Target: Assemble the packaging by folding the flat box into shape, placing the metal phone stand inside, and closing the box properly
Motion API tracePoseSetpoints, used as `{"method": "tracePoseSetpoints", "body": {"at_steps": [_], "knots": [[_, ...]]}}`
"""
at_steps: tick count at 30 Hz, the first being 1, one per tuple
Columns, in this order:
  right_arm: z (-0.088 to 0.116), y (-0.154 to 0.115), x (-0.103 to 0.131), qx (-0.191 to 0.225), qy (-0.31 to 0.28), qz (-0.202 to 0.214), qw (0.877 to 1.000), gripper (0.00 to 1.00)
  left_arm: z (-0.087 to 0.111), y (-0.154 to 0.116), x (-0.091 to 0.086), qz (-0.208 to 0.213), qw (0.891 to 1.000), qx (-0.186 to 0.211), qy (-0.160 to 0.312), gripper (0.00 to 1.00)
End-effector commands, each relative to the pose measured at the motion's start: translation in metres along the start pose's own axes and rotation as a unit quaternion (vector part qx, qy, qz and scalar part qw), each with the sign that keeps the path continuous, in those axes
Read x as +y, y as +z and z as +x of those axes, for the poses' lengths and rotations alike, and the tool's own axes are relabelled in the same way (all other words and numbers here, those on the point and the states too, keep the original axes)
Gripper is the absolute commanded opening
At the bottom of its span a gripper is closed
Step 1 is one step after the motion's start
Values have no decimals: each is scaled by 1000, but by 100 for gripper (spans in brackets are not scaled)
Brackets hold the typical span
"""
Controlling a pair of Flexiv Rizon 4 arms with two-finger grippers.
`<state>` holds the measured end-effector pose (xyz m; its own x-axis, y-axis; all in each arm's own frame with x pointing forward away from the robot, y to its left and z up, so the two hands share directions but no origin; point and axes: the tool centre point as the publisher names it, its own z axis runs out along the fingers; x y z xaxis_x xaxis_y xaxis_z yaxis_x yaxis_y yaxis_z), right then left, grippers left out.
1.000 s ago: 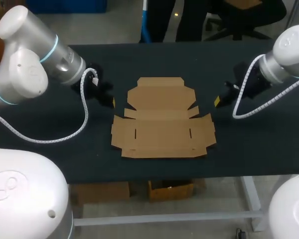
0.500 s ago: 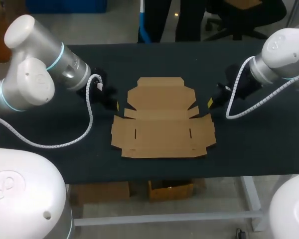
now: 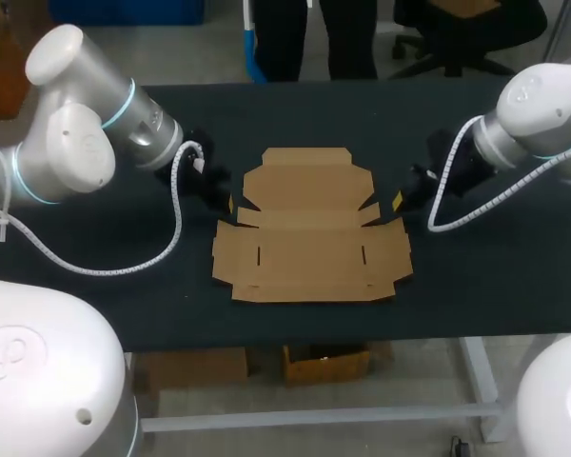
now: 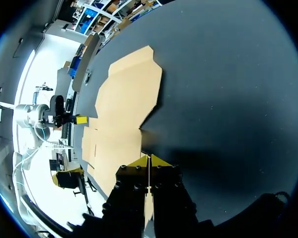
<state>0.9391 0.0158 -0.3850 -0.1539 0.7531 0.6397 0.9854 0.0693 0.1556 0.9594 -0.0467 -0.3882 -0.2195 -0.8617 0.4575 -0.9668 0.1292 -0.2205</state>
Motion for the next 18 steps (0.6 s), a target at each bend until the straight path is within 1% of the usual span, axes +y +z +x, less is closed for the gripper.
{"method": "tracePoseSetpoints", "body": {"at_steps": [1, 7, 18], "knots": [[0, 5, 1, 1, 1, 0, 1000, 0, -4, 7, -1, -2, 1000, 4, 1, 0], [1, 13, 1, -6, 7, 2, 1000, 0, -6, 13, -1, -6, 1000, 6, 5, 0], [-2, 19, 0, 1, 6, 2, 1000, 0, -7, 16, -1, -11, 1000, 14, 6, 0]]}}
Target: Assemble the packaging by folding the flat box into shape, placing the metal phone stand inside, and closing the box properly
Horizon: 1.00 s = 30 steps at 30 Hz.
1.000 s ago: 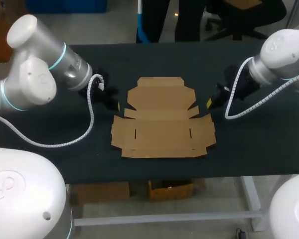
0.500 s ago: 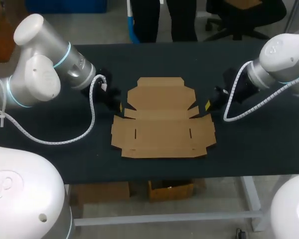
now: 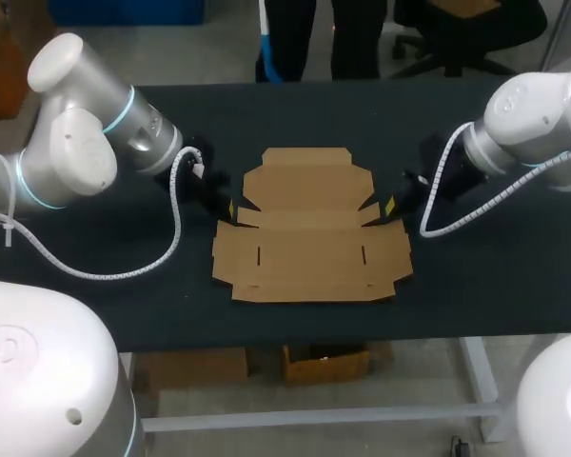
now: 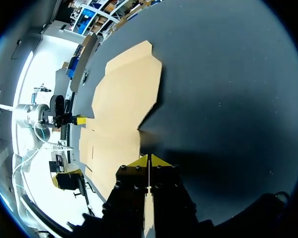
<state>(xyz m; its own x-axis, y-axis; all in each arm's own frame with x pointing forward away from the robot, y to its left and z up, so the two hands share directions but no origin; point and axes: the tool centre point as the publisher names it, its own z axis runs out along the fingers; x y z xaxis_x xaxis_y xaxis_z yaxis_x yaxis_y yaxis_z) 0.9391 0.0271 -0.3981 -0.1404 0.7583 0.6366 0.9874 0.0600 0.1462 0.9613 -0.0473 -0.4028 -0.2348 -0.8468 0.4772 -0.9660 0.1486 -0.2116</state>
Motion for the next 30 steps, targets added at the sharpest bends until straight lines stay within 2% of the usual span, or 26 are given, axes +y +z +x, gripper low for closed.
{"method": "tracePoseSetpoints", "body": {"at_steps": [1, 13, 30], "knots": [[-2, 2, 1, 4, -1, 1, 1000, 0, -1, 4, -2, -3, 1000, 2, 0, 0], [-12, 10, 7, 7, 0, 0, 1000, 0, 2, 7, -2, -8, 1000, 6, 3, 0], [-5, 21, 11, 15, -9, 11, 1000, 0, 5, 15, -1, -17, 1000, 11, 4, 0]]}}
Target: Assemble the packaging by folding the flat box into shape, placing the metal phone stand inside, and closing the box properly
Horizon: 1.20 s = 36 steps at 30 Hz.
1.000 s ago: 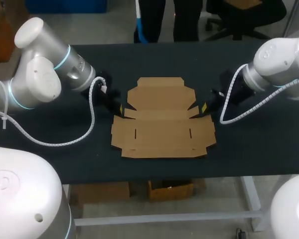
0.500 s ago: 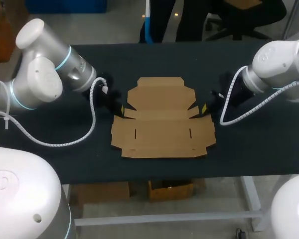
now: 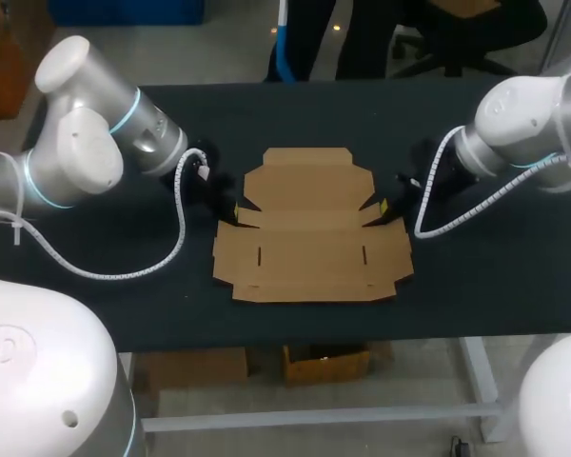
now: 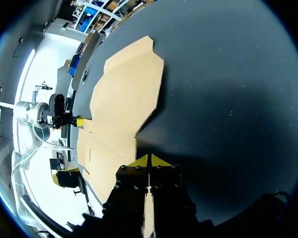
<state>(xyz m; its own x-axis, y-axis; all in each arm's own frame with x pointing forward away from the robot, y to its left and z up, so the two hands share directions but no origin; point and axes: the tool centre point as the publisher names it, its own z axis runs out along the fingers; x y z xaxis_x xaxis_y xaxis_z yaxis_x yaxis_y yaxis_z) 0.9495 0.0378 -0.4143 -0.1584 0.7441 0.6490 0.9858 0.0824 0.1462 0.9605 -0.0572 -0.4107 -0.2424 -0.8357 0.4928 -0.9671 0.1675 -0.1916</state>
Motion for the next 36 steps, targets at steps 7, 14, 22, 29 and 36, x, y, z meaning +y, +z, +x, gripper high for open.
{"method": "tracePoseSetpoints", "body": {"at_steps": [7, 14, 22, 29, 36], "knots": [[4, 4, -1, 5, -3, 6, 1000, 0, 6, 1, 2, 3, 1000, 11, 3, 0], [7, 6, -2, 4, -3, 7, 1000, 0, 13, -9, 7, 18, 1000, 12, 3, 0], [14, 6, -6, -2, 0, 1, 1000, 0, 26, -12, 9, 24, 999, 14, 20, 0], [20, 4, -7, -9, 0, -9, 1000, 0, 31, -6, 6, 16, 999, 20, 30, 0], [26, 6, -5, -15, -2, -12, 1000, 0, 38, -2, 4, 15, 999, 25, 36, 0]]}}
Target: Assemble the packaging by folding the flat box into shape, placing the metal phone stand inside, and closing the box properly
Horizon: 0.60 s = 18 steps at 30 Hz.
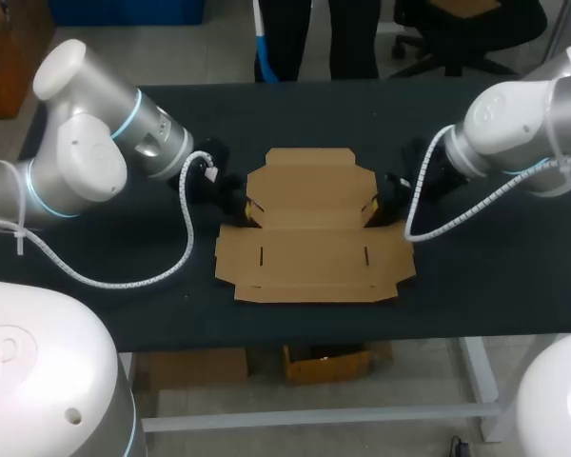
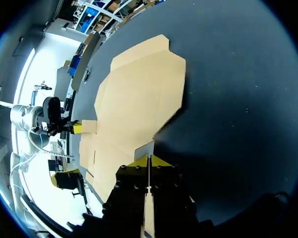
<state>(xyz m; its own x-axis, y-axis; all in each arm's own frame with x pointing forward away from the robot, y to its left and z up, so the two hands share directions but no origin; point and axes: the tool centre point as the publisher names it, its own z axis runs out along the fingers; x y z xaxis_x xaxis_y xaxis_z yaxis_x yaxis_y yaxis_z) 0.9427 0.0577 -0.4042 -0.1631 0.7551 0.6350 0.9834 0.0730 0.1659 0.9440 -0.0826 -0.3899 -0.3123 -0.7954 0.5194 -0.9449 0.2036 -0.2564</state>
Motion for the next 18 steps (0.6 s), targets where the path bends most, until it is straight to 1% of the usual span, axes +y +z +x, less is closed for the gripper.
{"method": "tracePoseSetpoints", "body": {"at_steps": [1, 10, 18], "knots": [[5, 2, -1, -9, 1, -2, 1000, 0, 3, 5, -4, -4, 1000, 1, 3, 0], [11, 6, -4, -25, 3, -2, 1000, 0, 13, 7, -8, -6, 1000, -4, 16, 0], [13, 9, -6, -38, 6, -3, 999, 0, 22, 10, -8, -9, 1000, -10, 19, 0]]}}
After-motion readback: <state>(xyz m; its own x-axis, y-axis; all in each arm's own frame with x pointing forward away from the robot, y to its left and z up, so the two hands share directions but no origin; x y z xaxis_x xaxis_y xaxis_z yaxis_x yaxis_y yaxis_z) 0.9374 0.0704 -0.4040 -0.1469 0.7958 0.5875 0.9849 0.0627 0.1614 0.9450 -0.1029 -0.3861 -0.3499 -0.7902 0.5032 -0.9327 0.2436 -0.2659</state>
